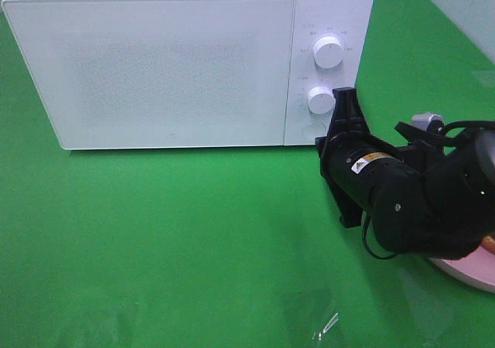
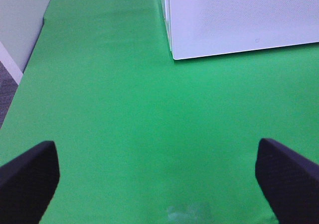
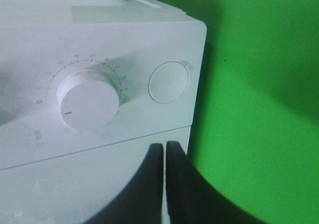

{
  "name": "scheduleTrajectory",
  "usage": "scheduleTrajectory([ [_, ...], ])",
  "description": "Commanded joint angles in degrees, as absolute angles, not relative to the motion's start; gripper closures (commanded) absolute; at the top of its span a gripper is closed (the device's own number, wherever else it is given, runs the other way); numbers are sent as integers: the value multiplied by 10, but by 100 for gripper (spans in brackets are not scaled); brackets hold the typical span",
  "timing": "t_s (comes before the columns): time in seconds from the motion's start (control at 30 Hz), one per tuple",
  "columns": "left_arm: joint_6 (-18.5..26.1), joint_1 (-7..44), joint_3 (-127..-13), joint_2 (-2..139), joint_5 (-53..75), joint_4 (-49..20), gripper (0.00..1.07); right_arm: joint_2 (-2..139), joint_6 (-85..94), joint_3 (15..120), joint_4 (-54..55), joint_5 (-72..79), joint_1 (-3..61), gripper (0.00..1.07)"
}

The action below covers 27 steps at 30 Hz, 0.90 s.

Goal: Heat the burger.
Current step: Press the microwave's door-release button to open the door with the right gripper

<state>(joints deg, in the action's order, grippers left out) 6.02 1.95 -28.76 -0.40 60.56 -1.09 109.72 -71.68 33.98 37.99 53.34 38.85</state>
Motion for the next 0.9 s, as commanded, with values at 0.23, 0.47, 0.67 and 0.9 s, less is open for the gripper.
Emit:
scheduleTrajectory([
  [0.23,61,21,-285,-17,595,-15,7,1146,-752,398,324,506,346,107],
  [0.47,61,21,-285,-17,595,-15,7,1167,-756,419,322,500,327,107],
  [0.67,61,21,-285,-17,595,-15,7,1180,-756,441,313,491,319,107],
  [0.9,61,21,-285,-17,595,-15,7,1192,-760,456,311,493,319,107],
])
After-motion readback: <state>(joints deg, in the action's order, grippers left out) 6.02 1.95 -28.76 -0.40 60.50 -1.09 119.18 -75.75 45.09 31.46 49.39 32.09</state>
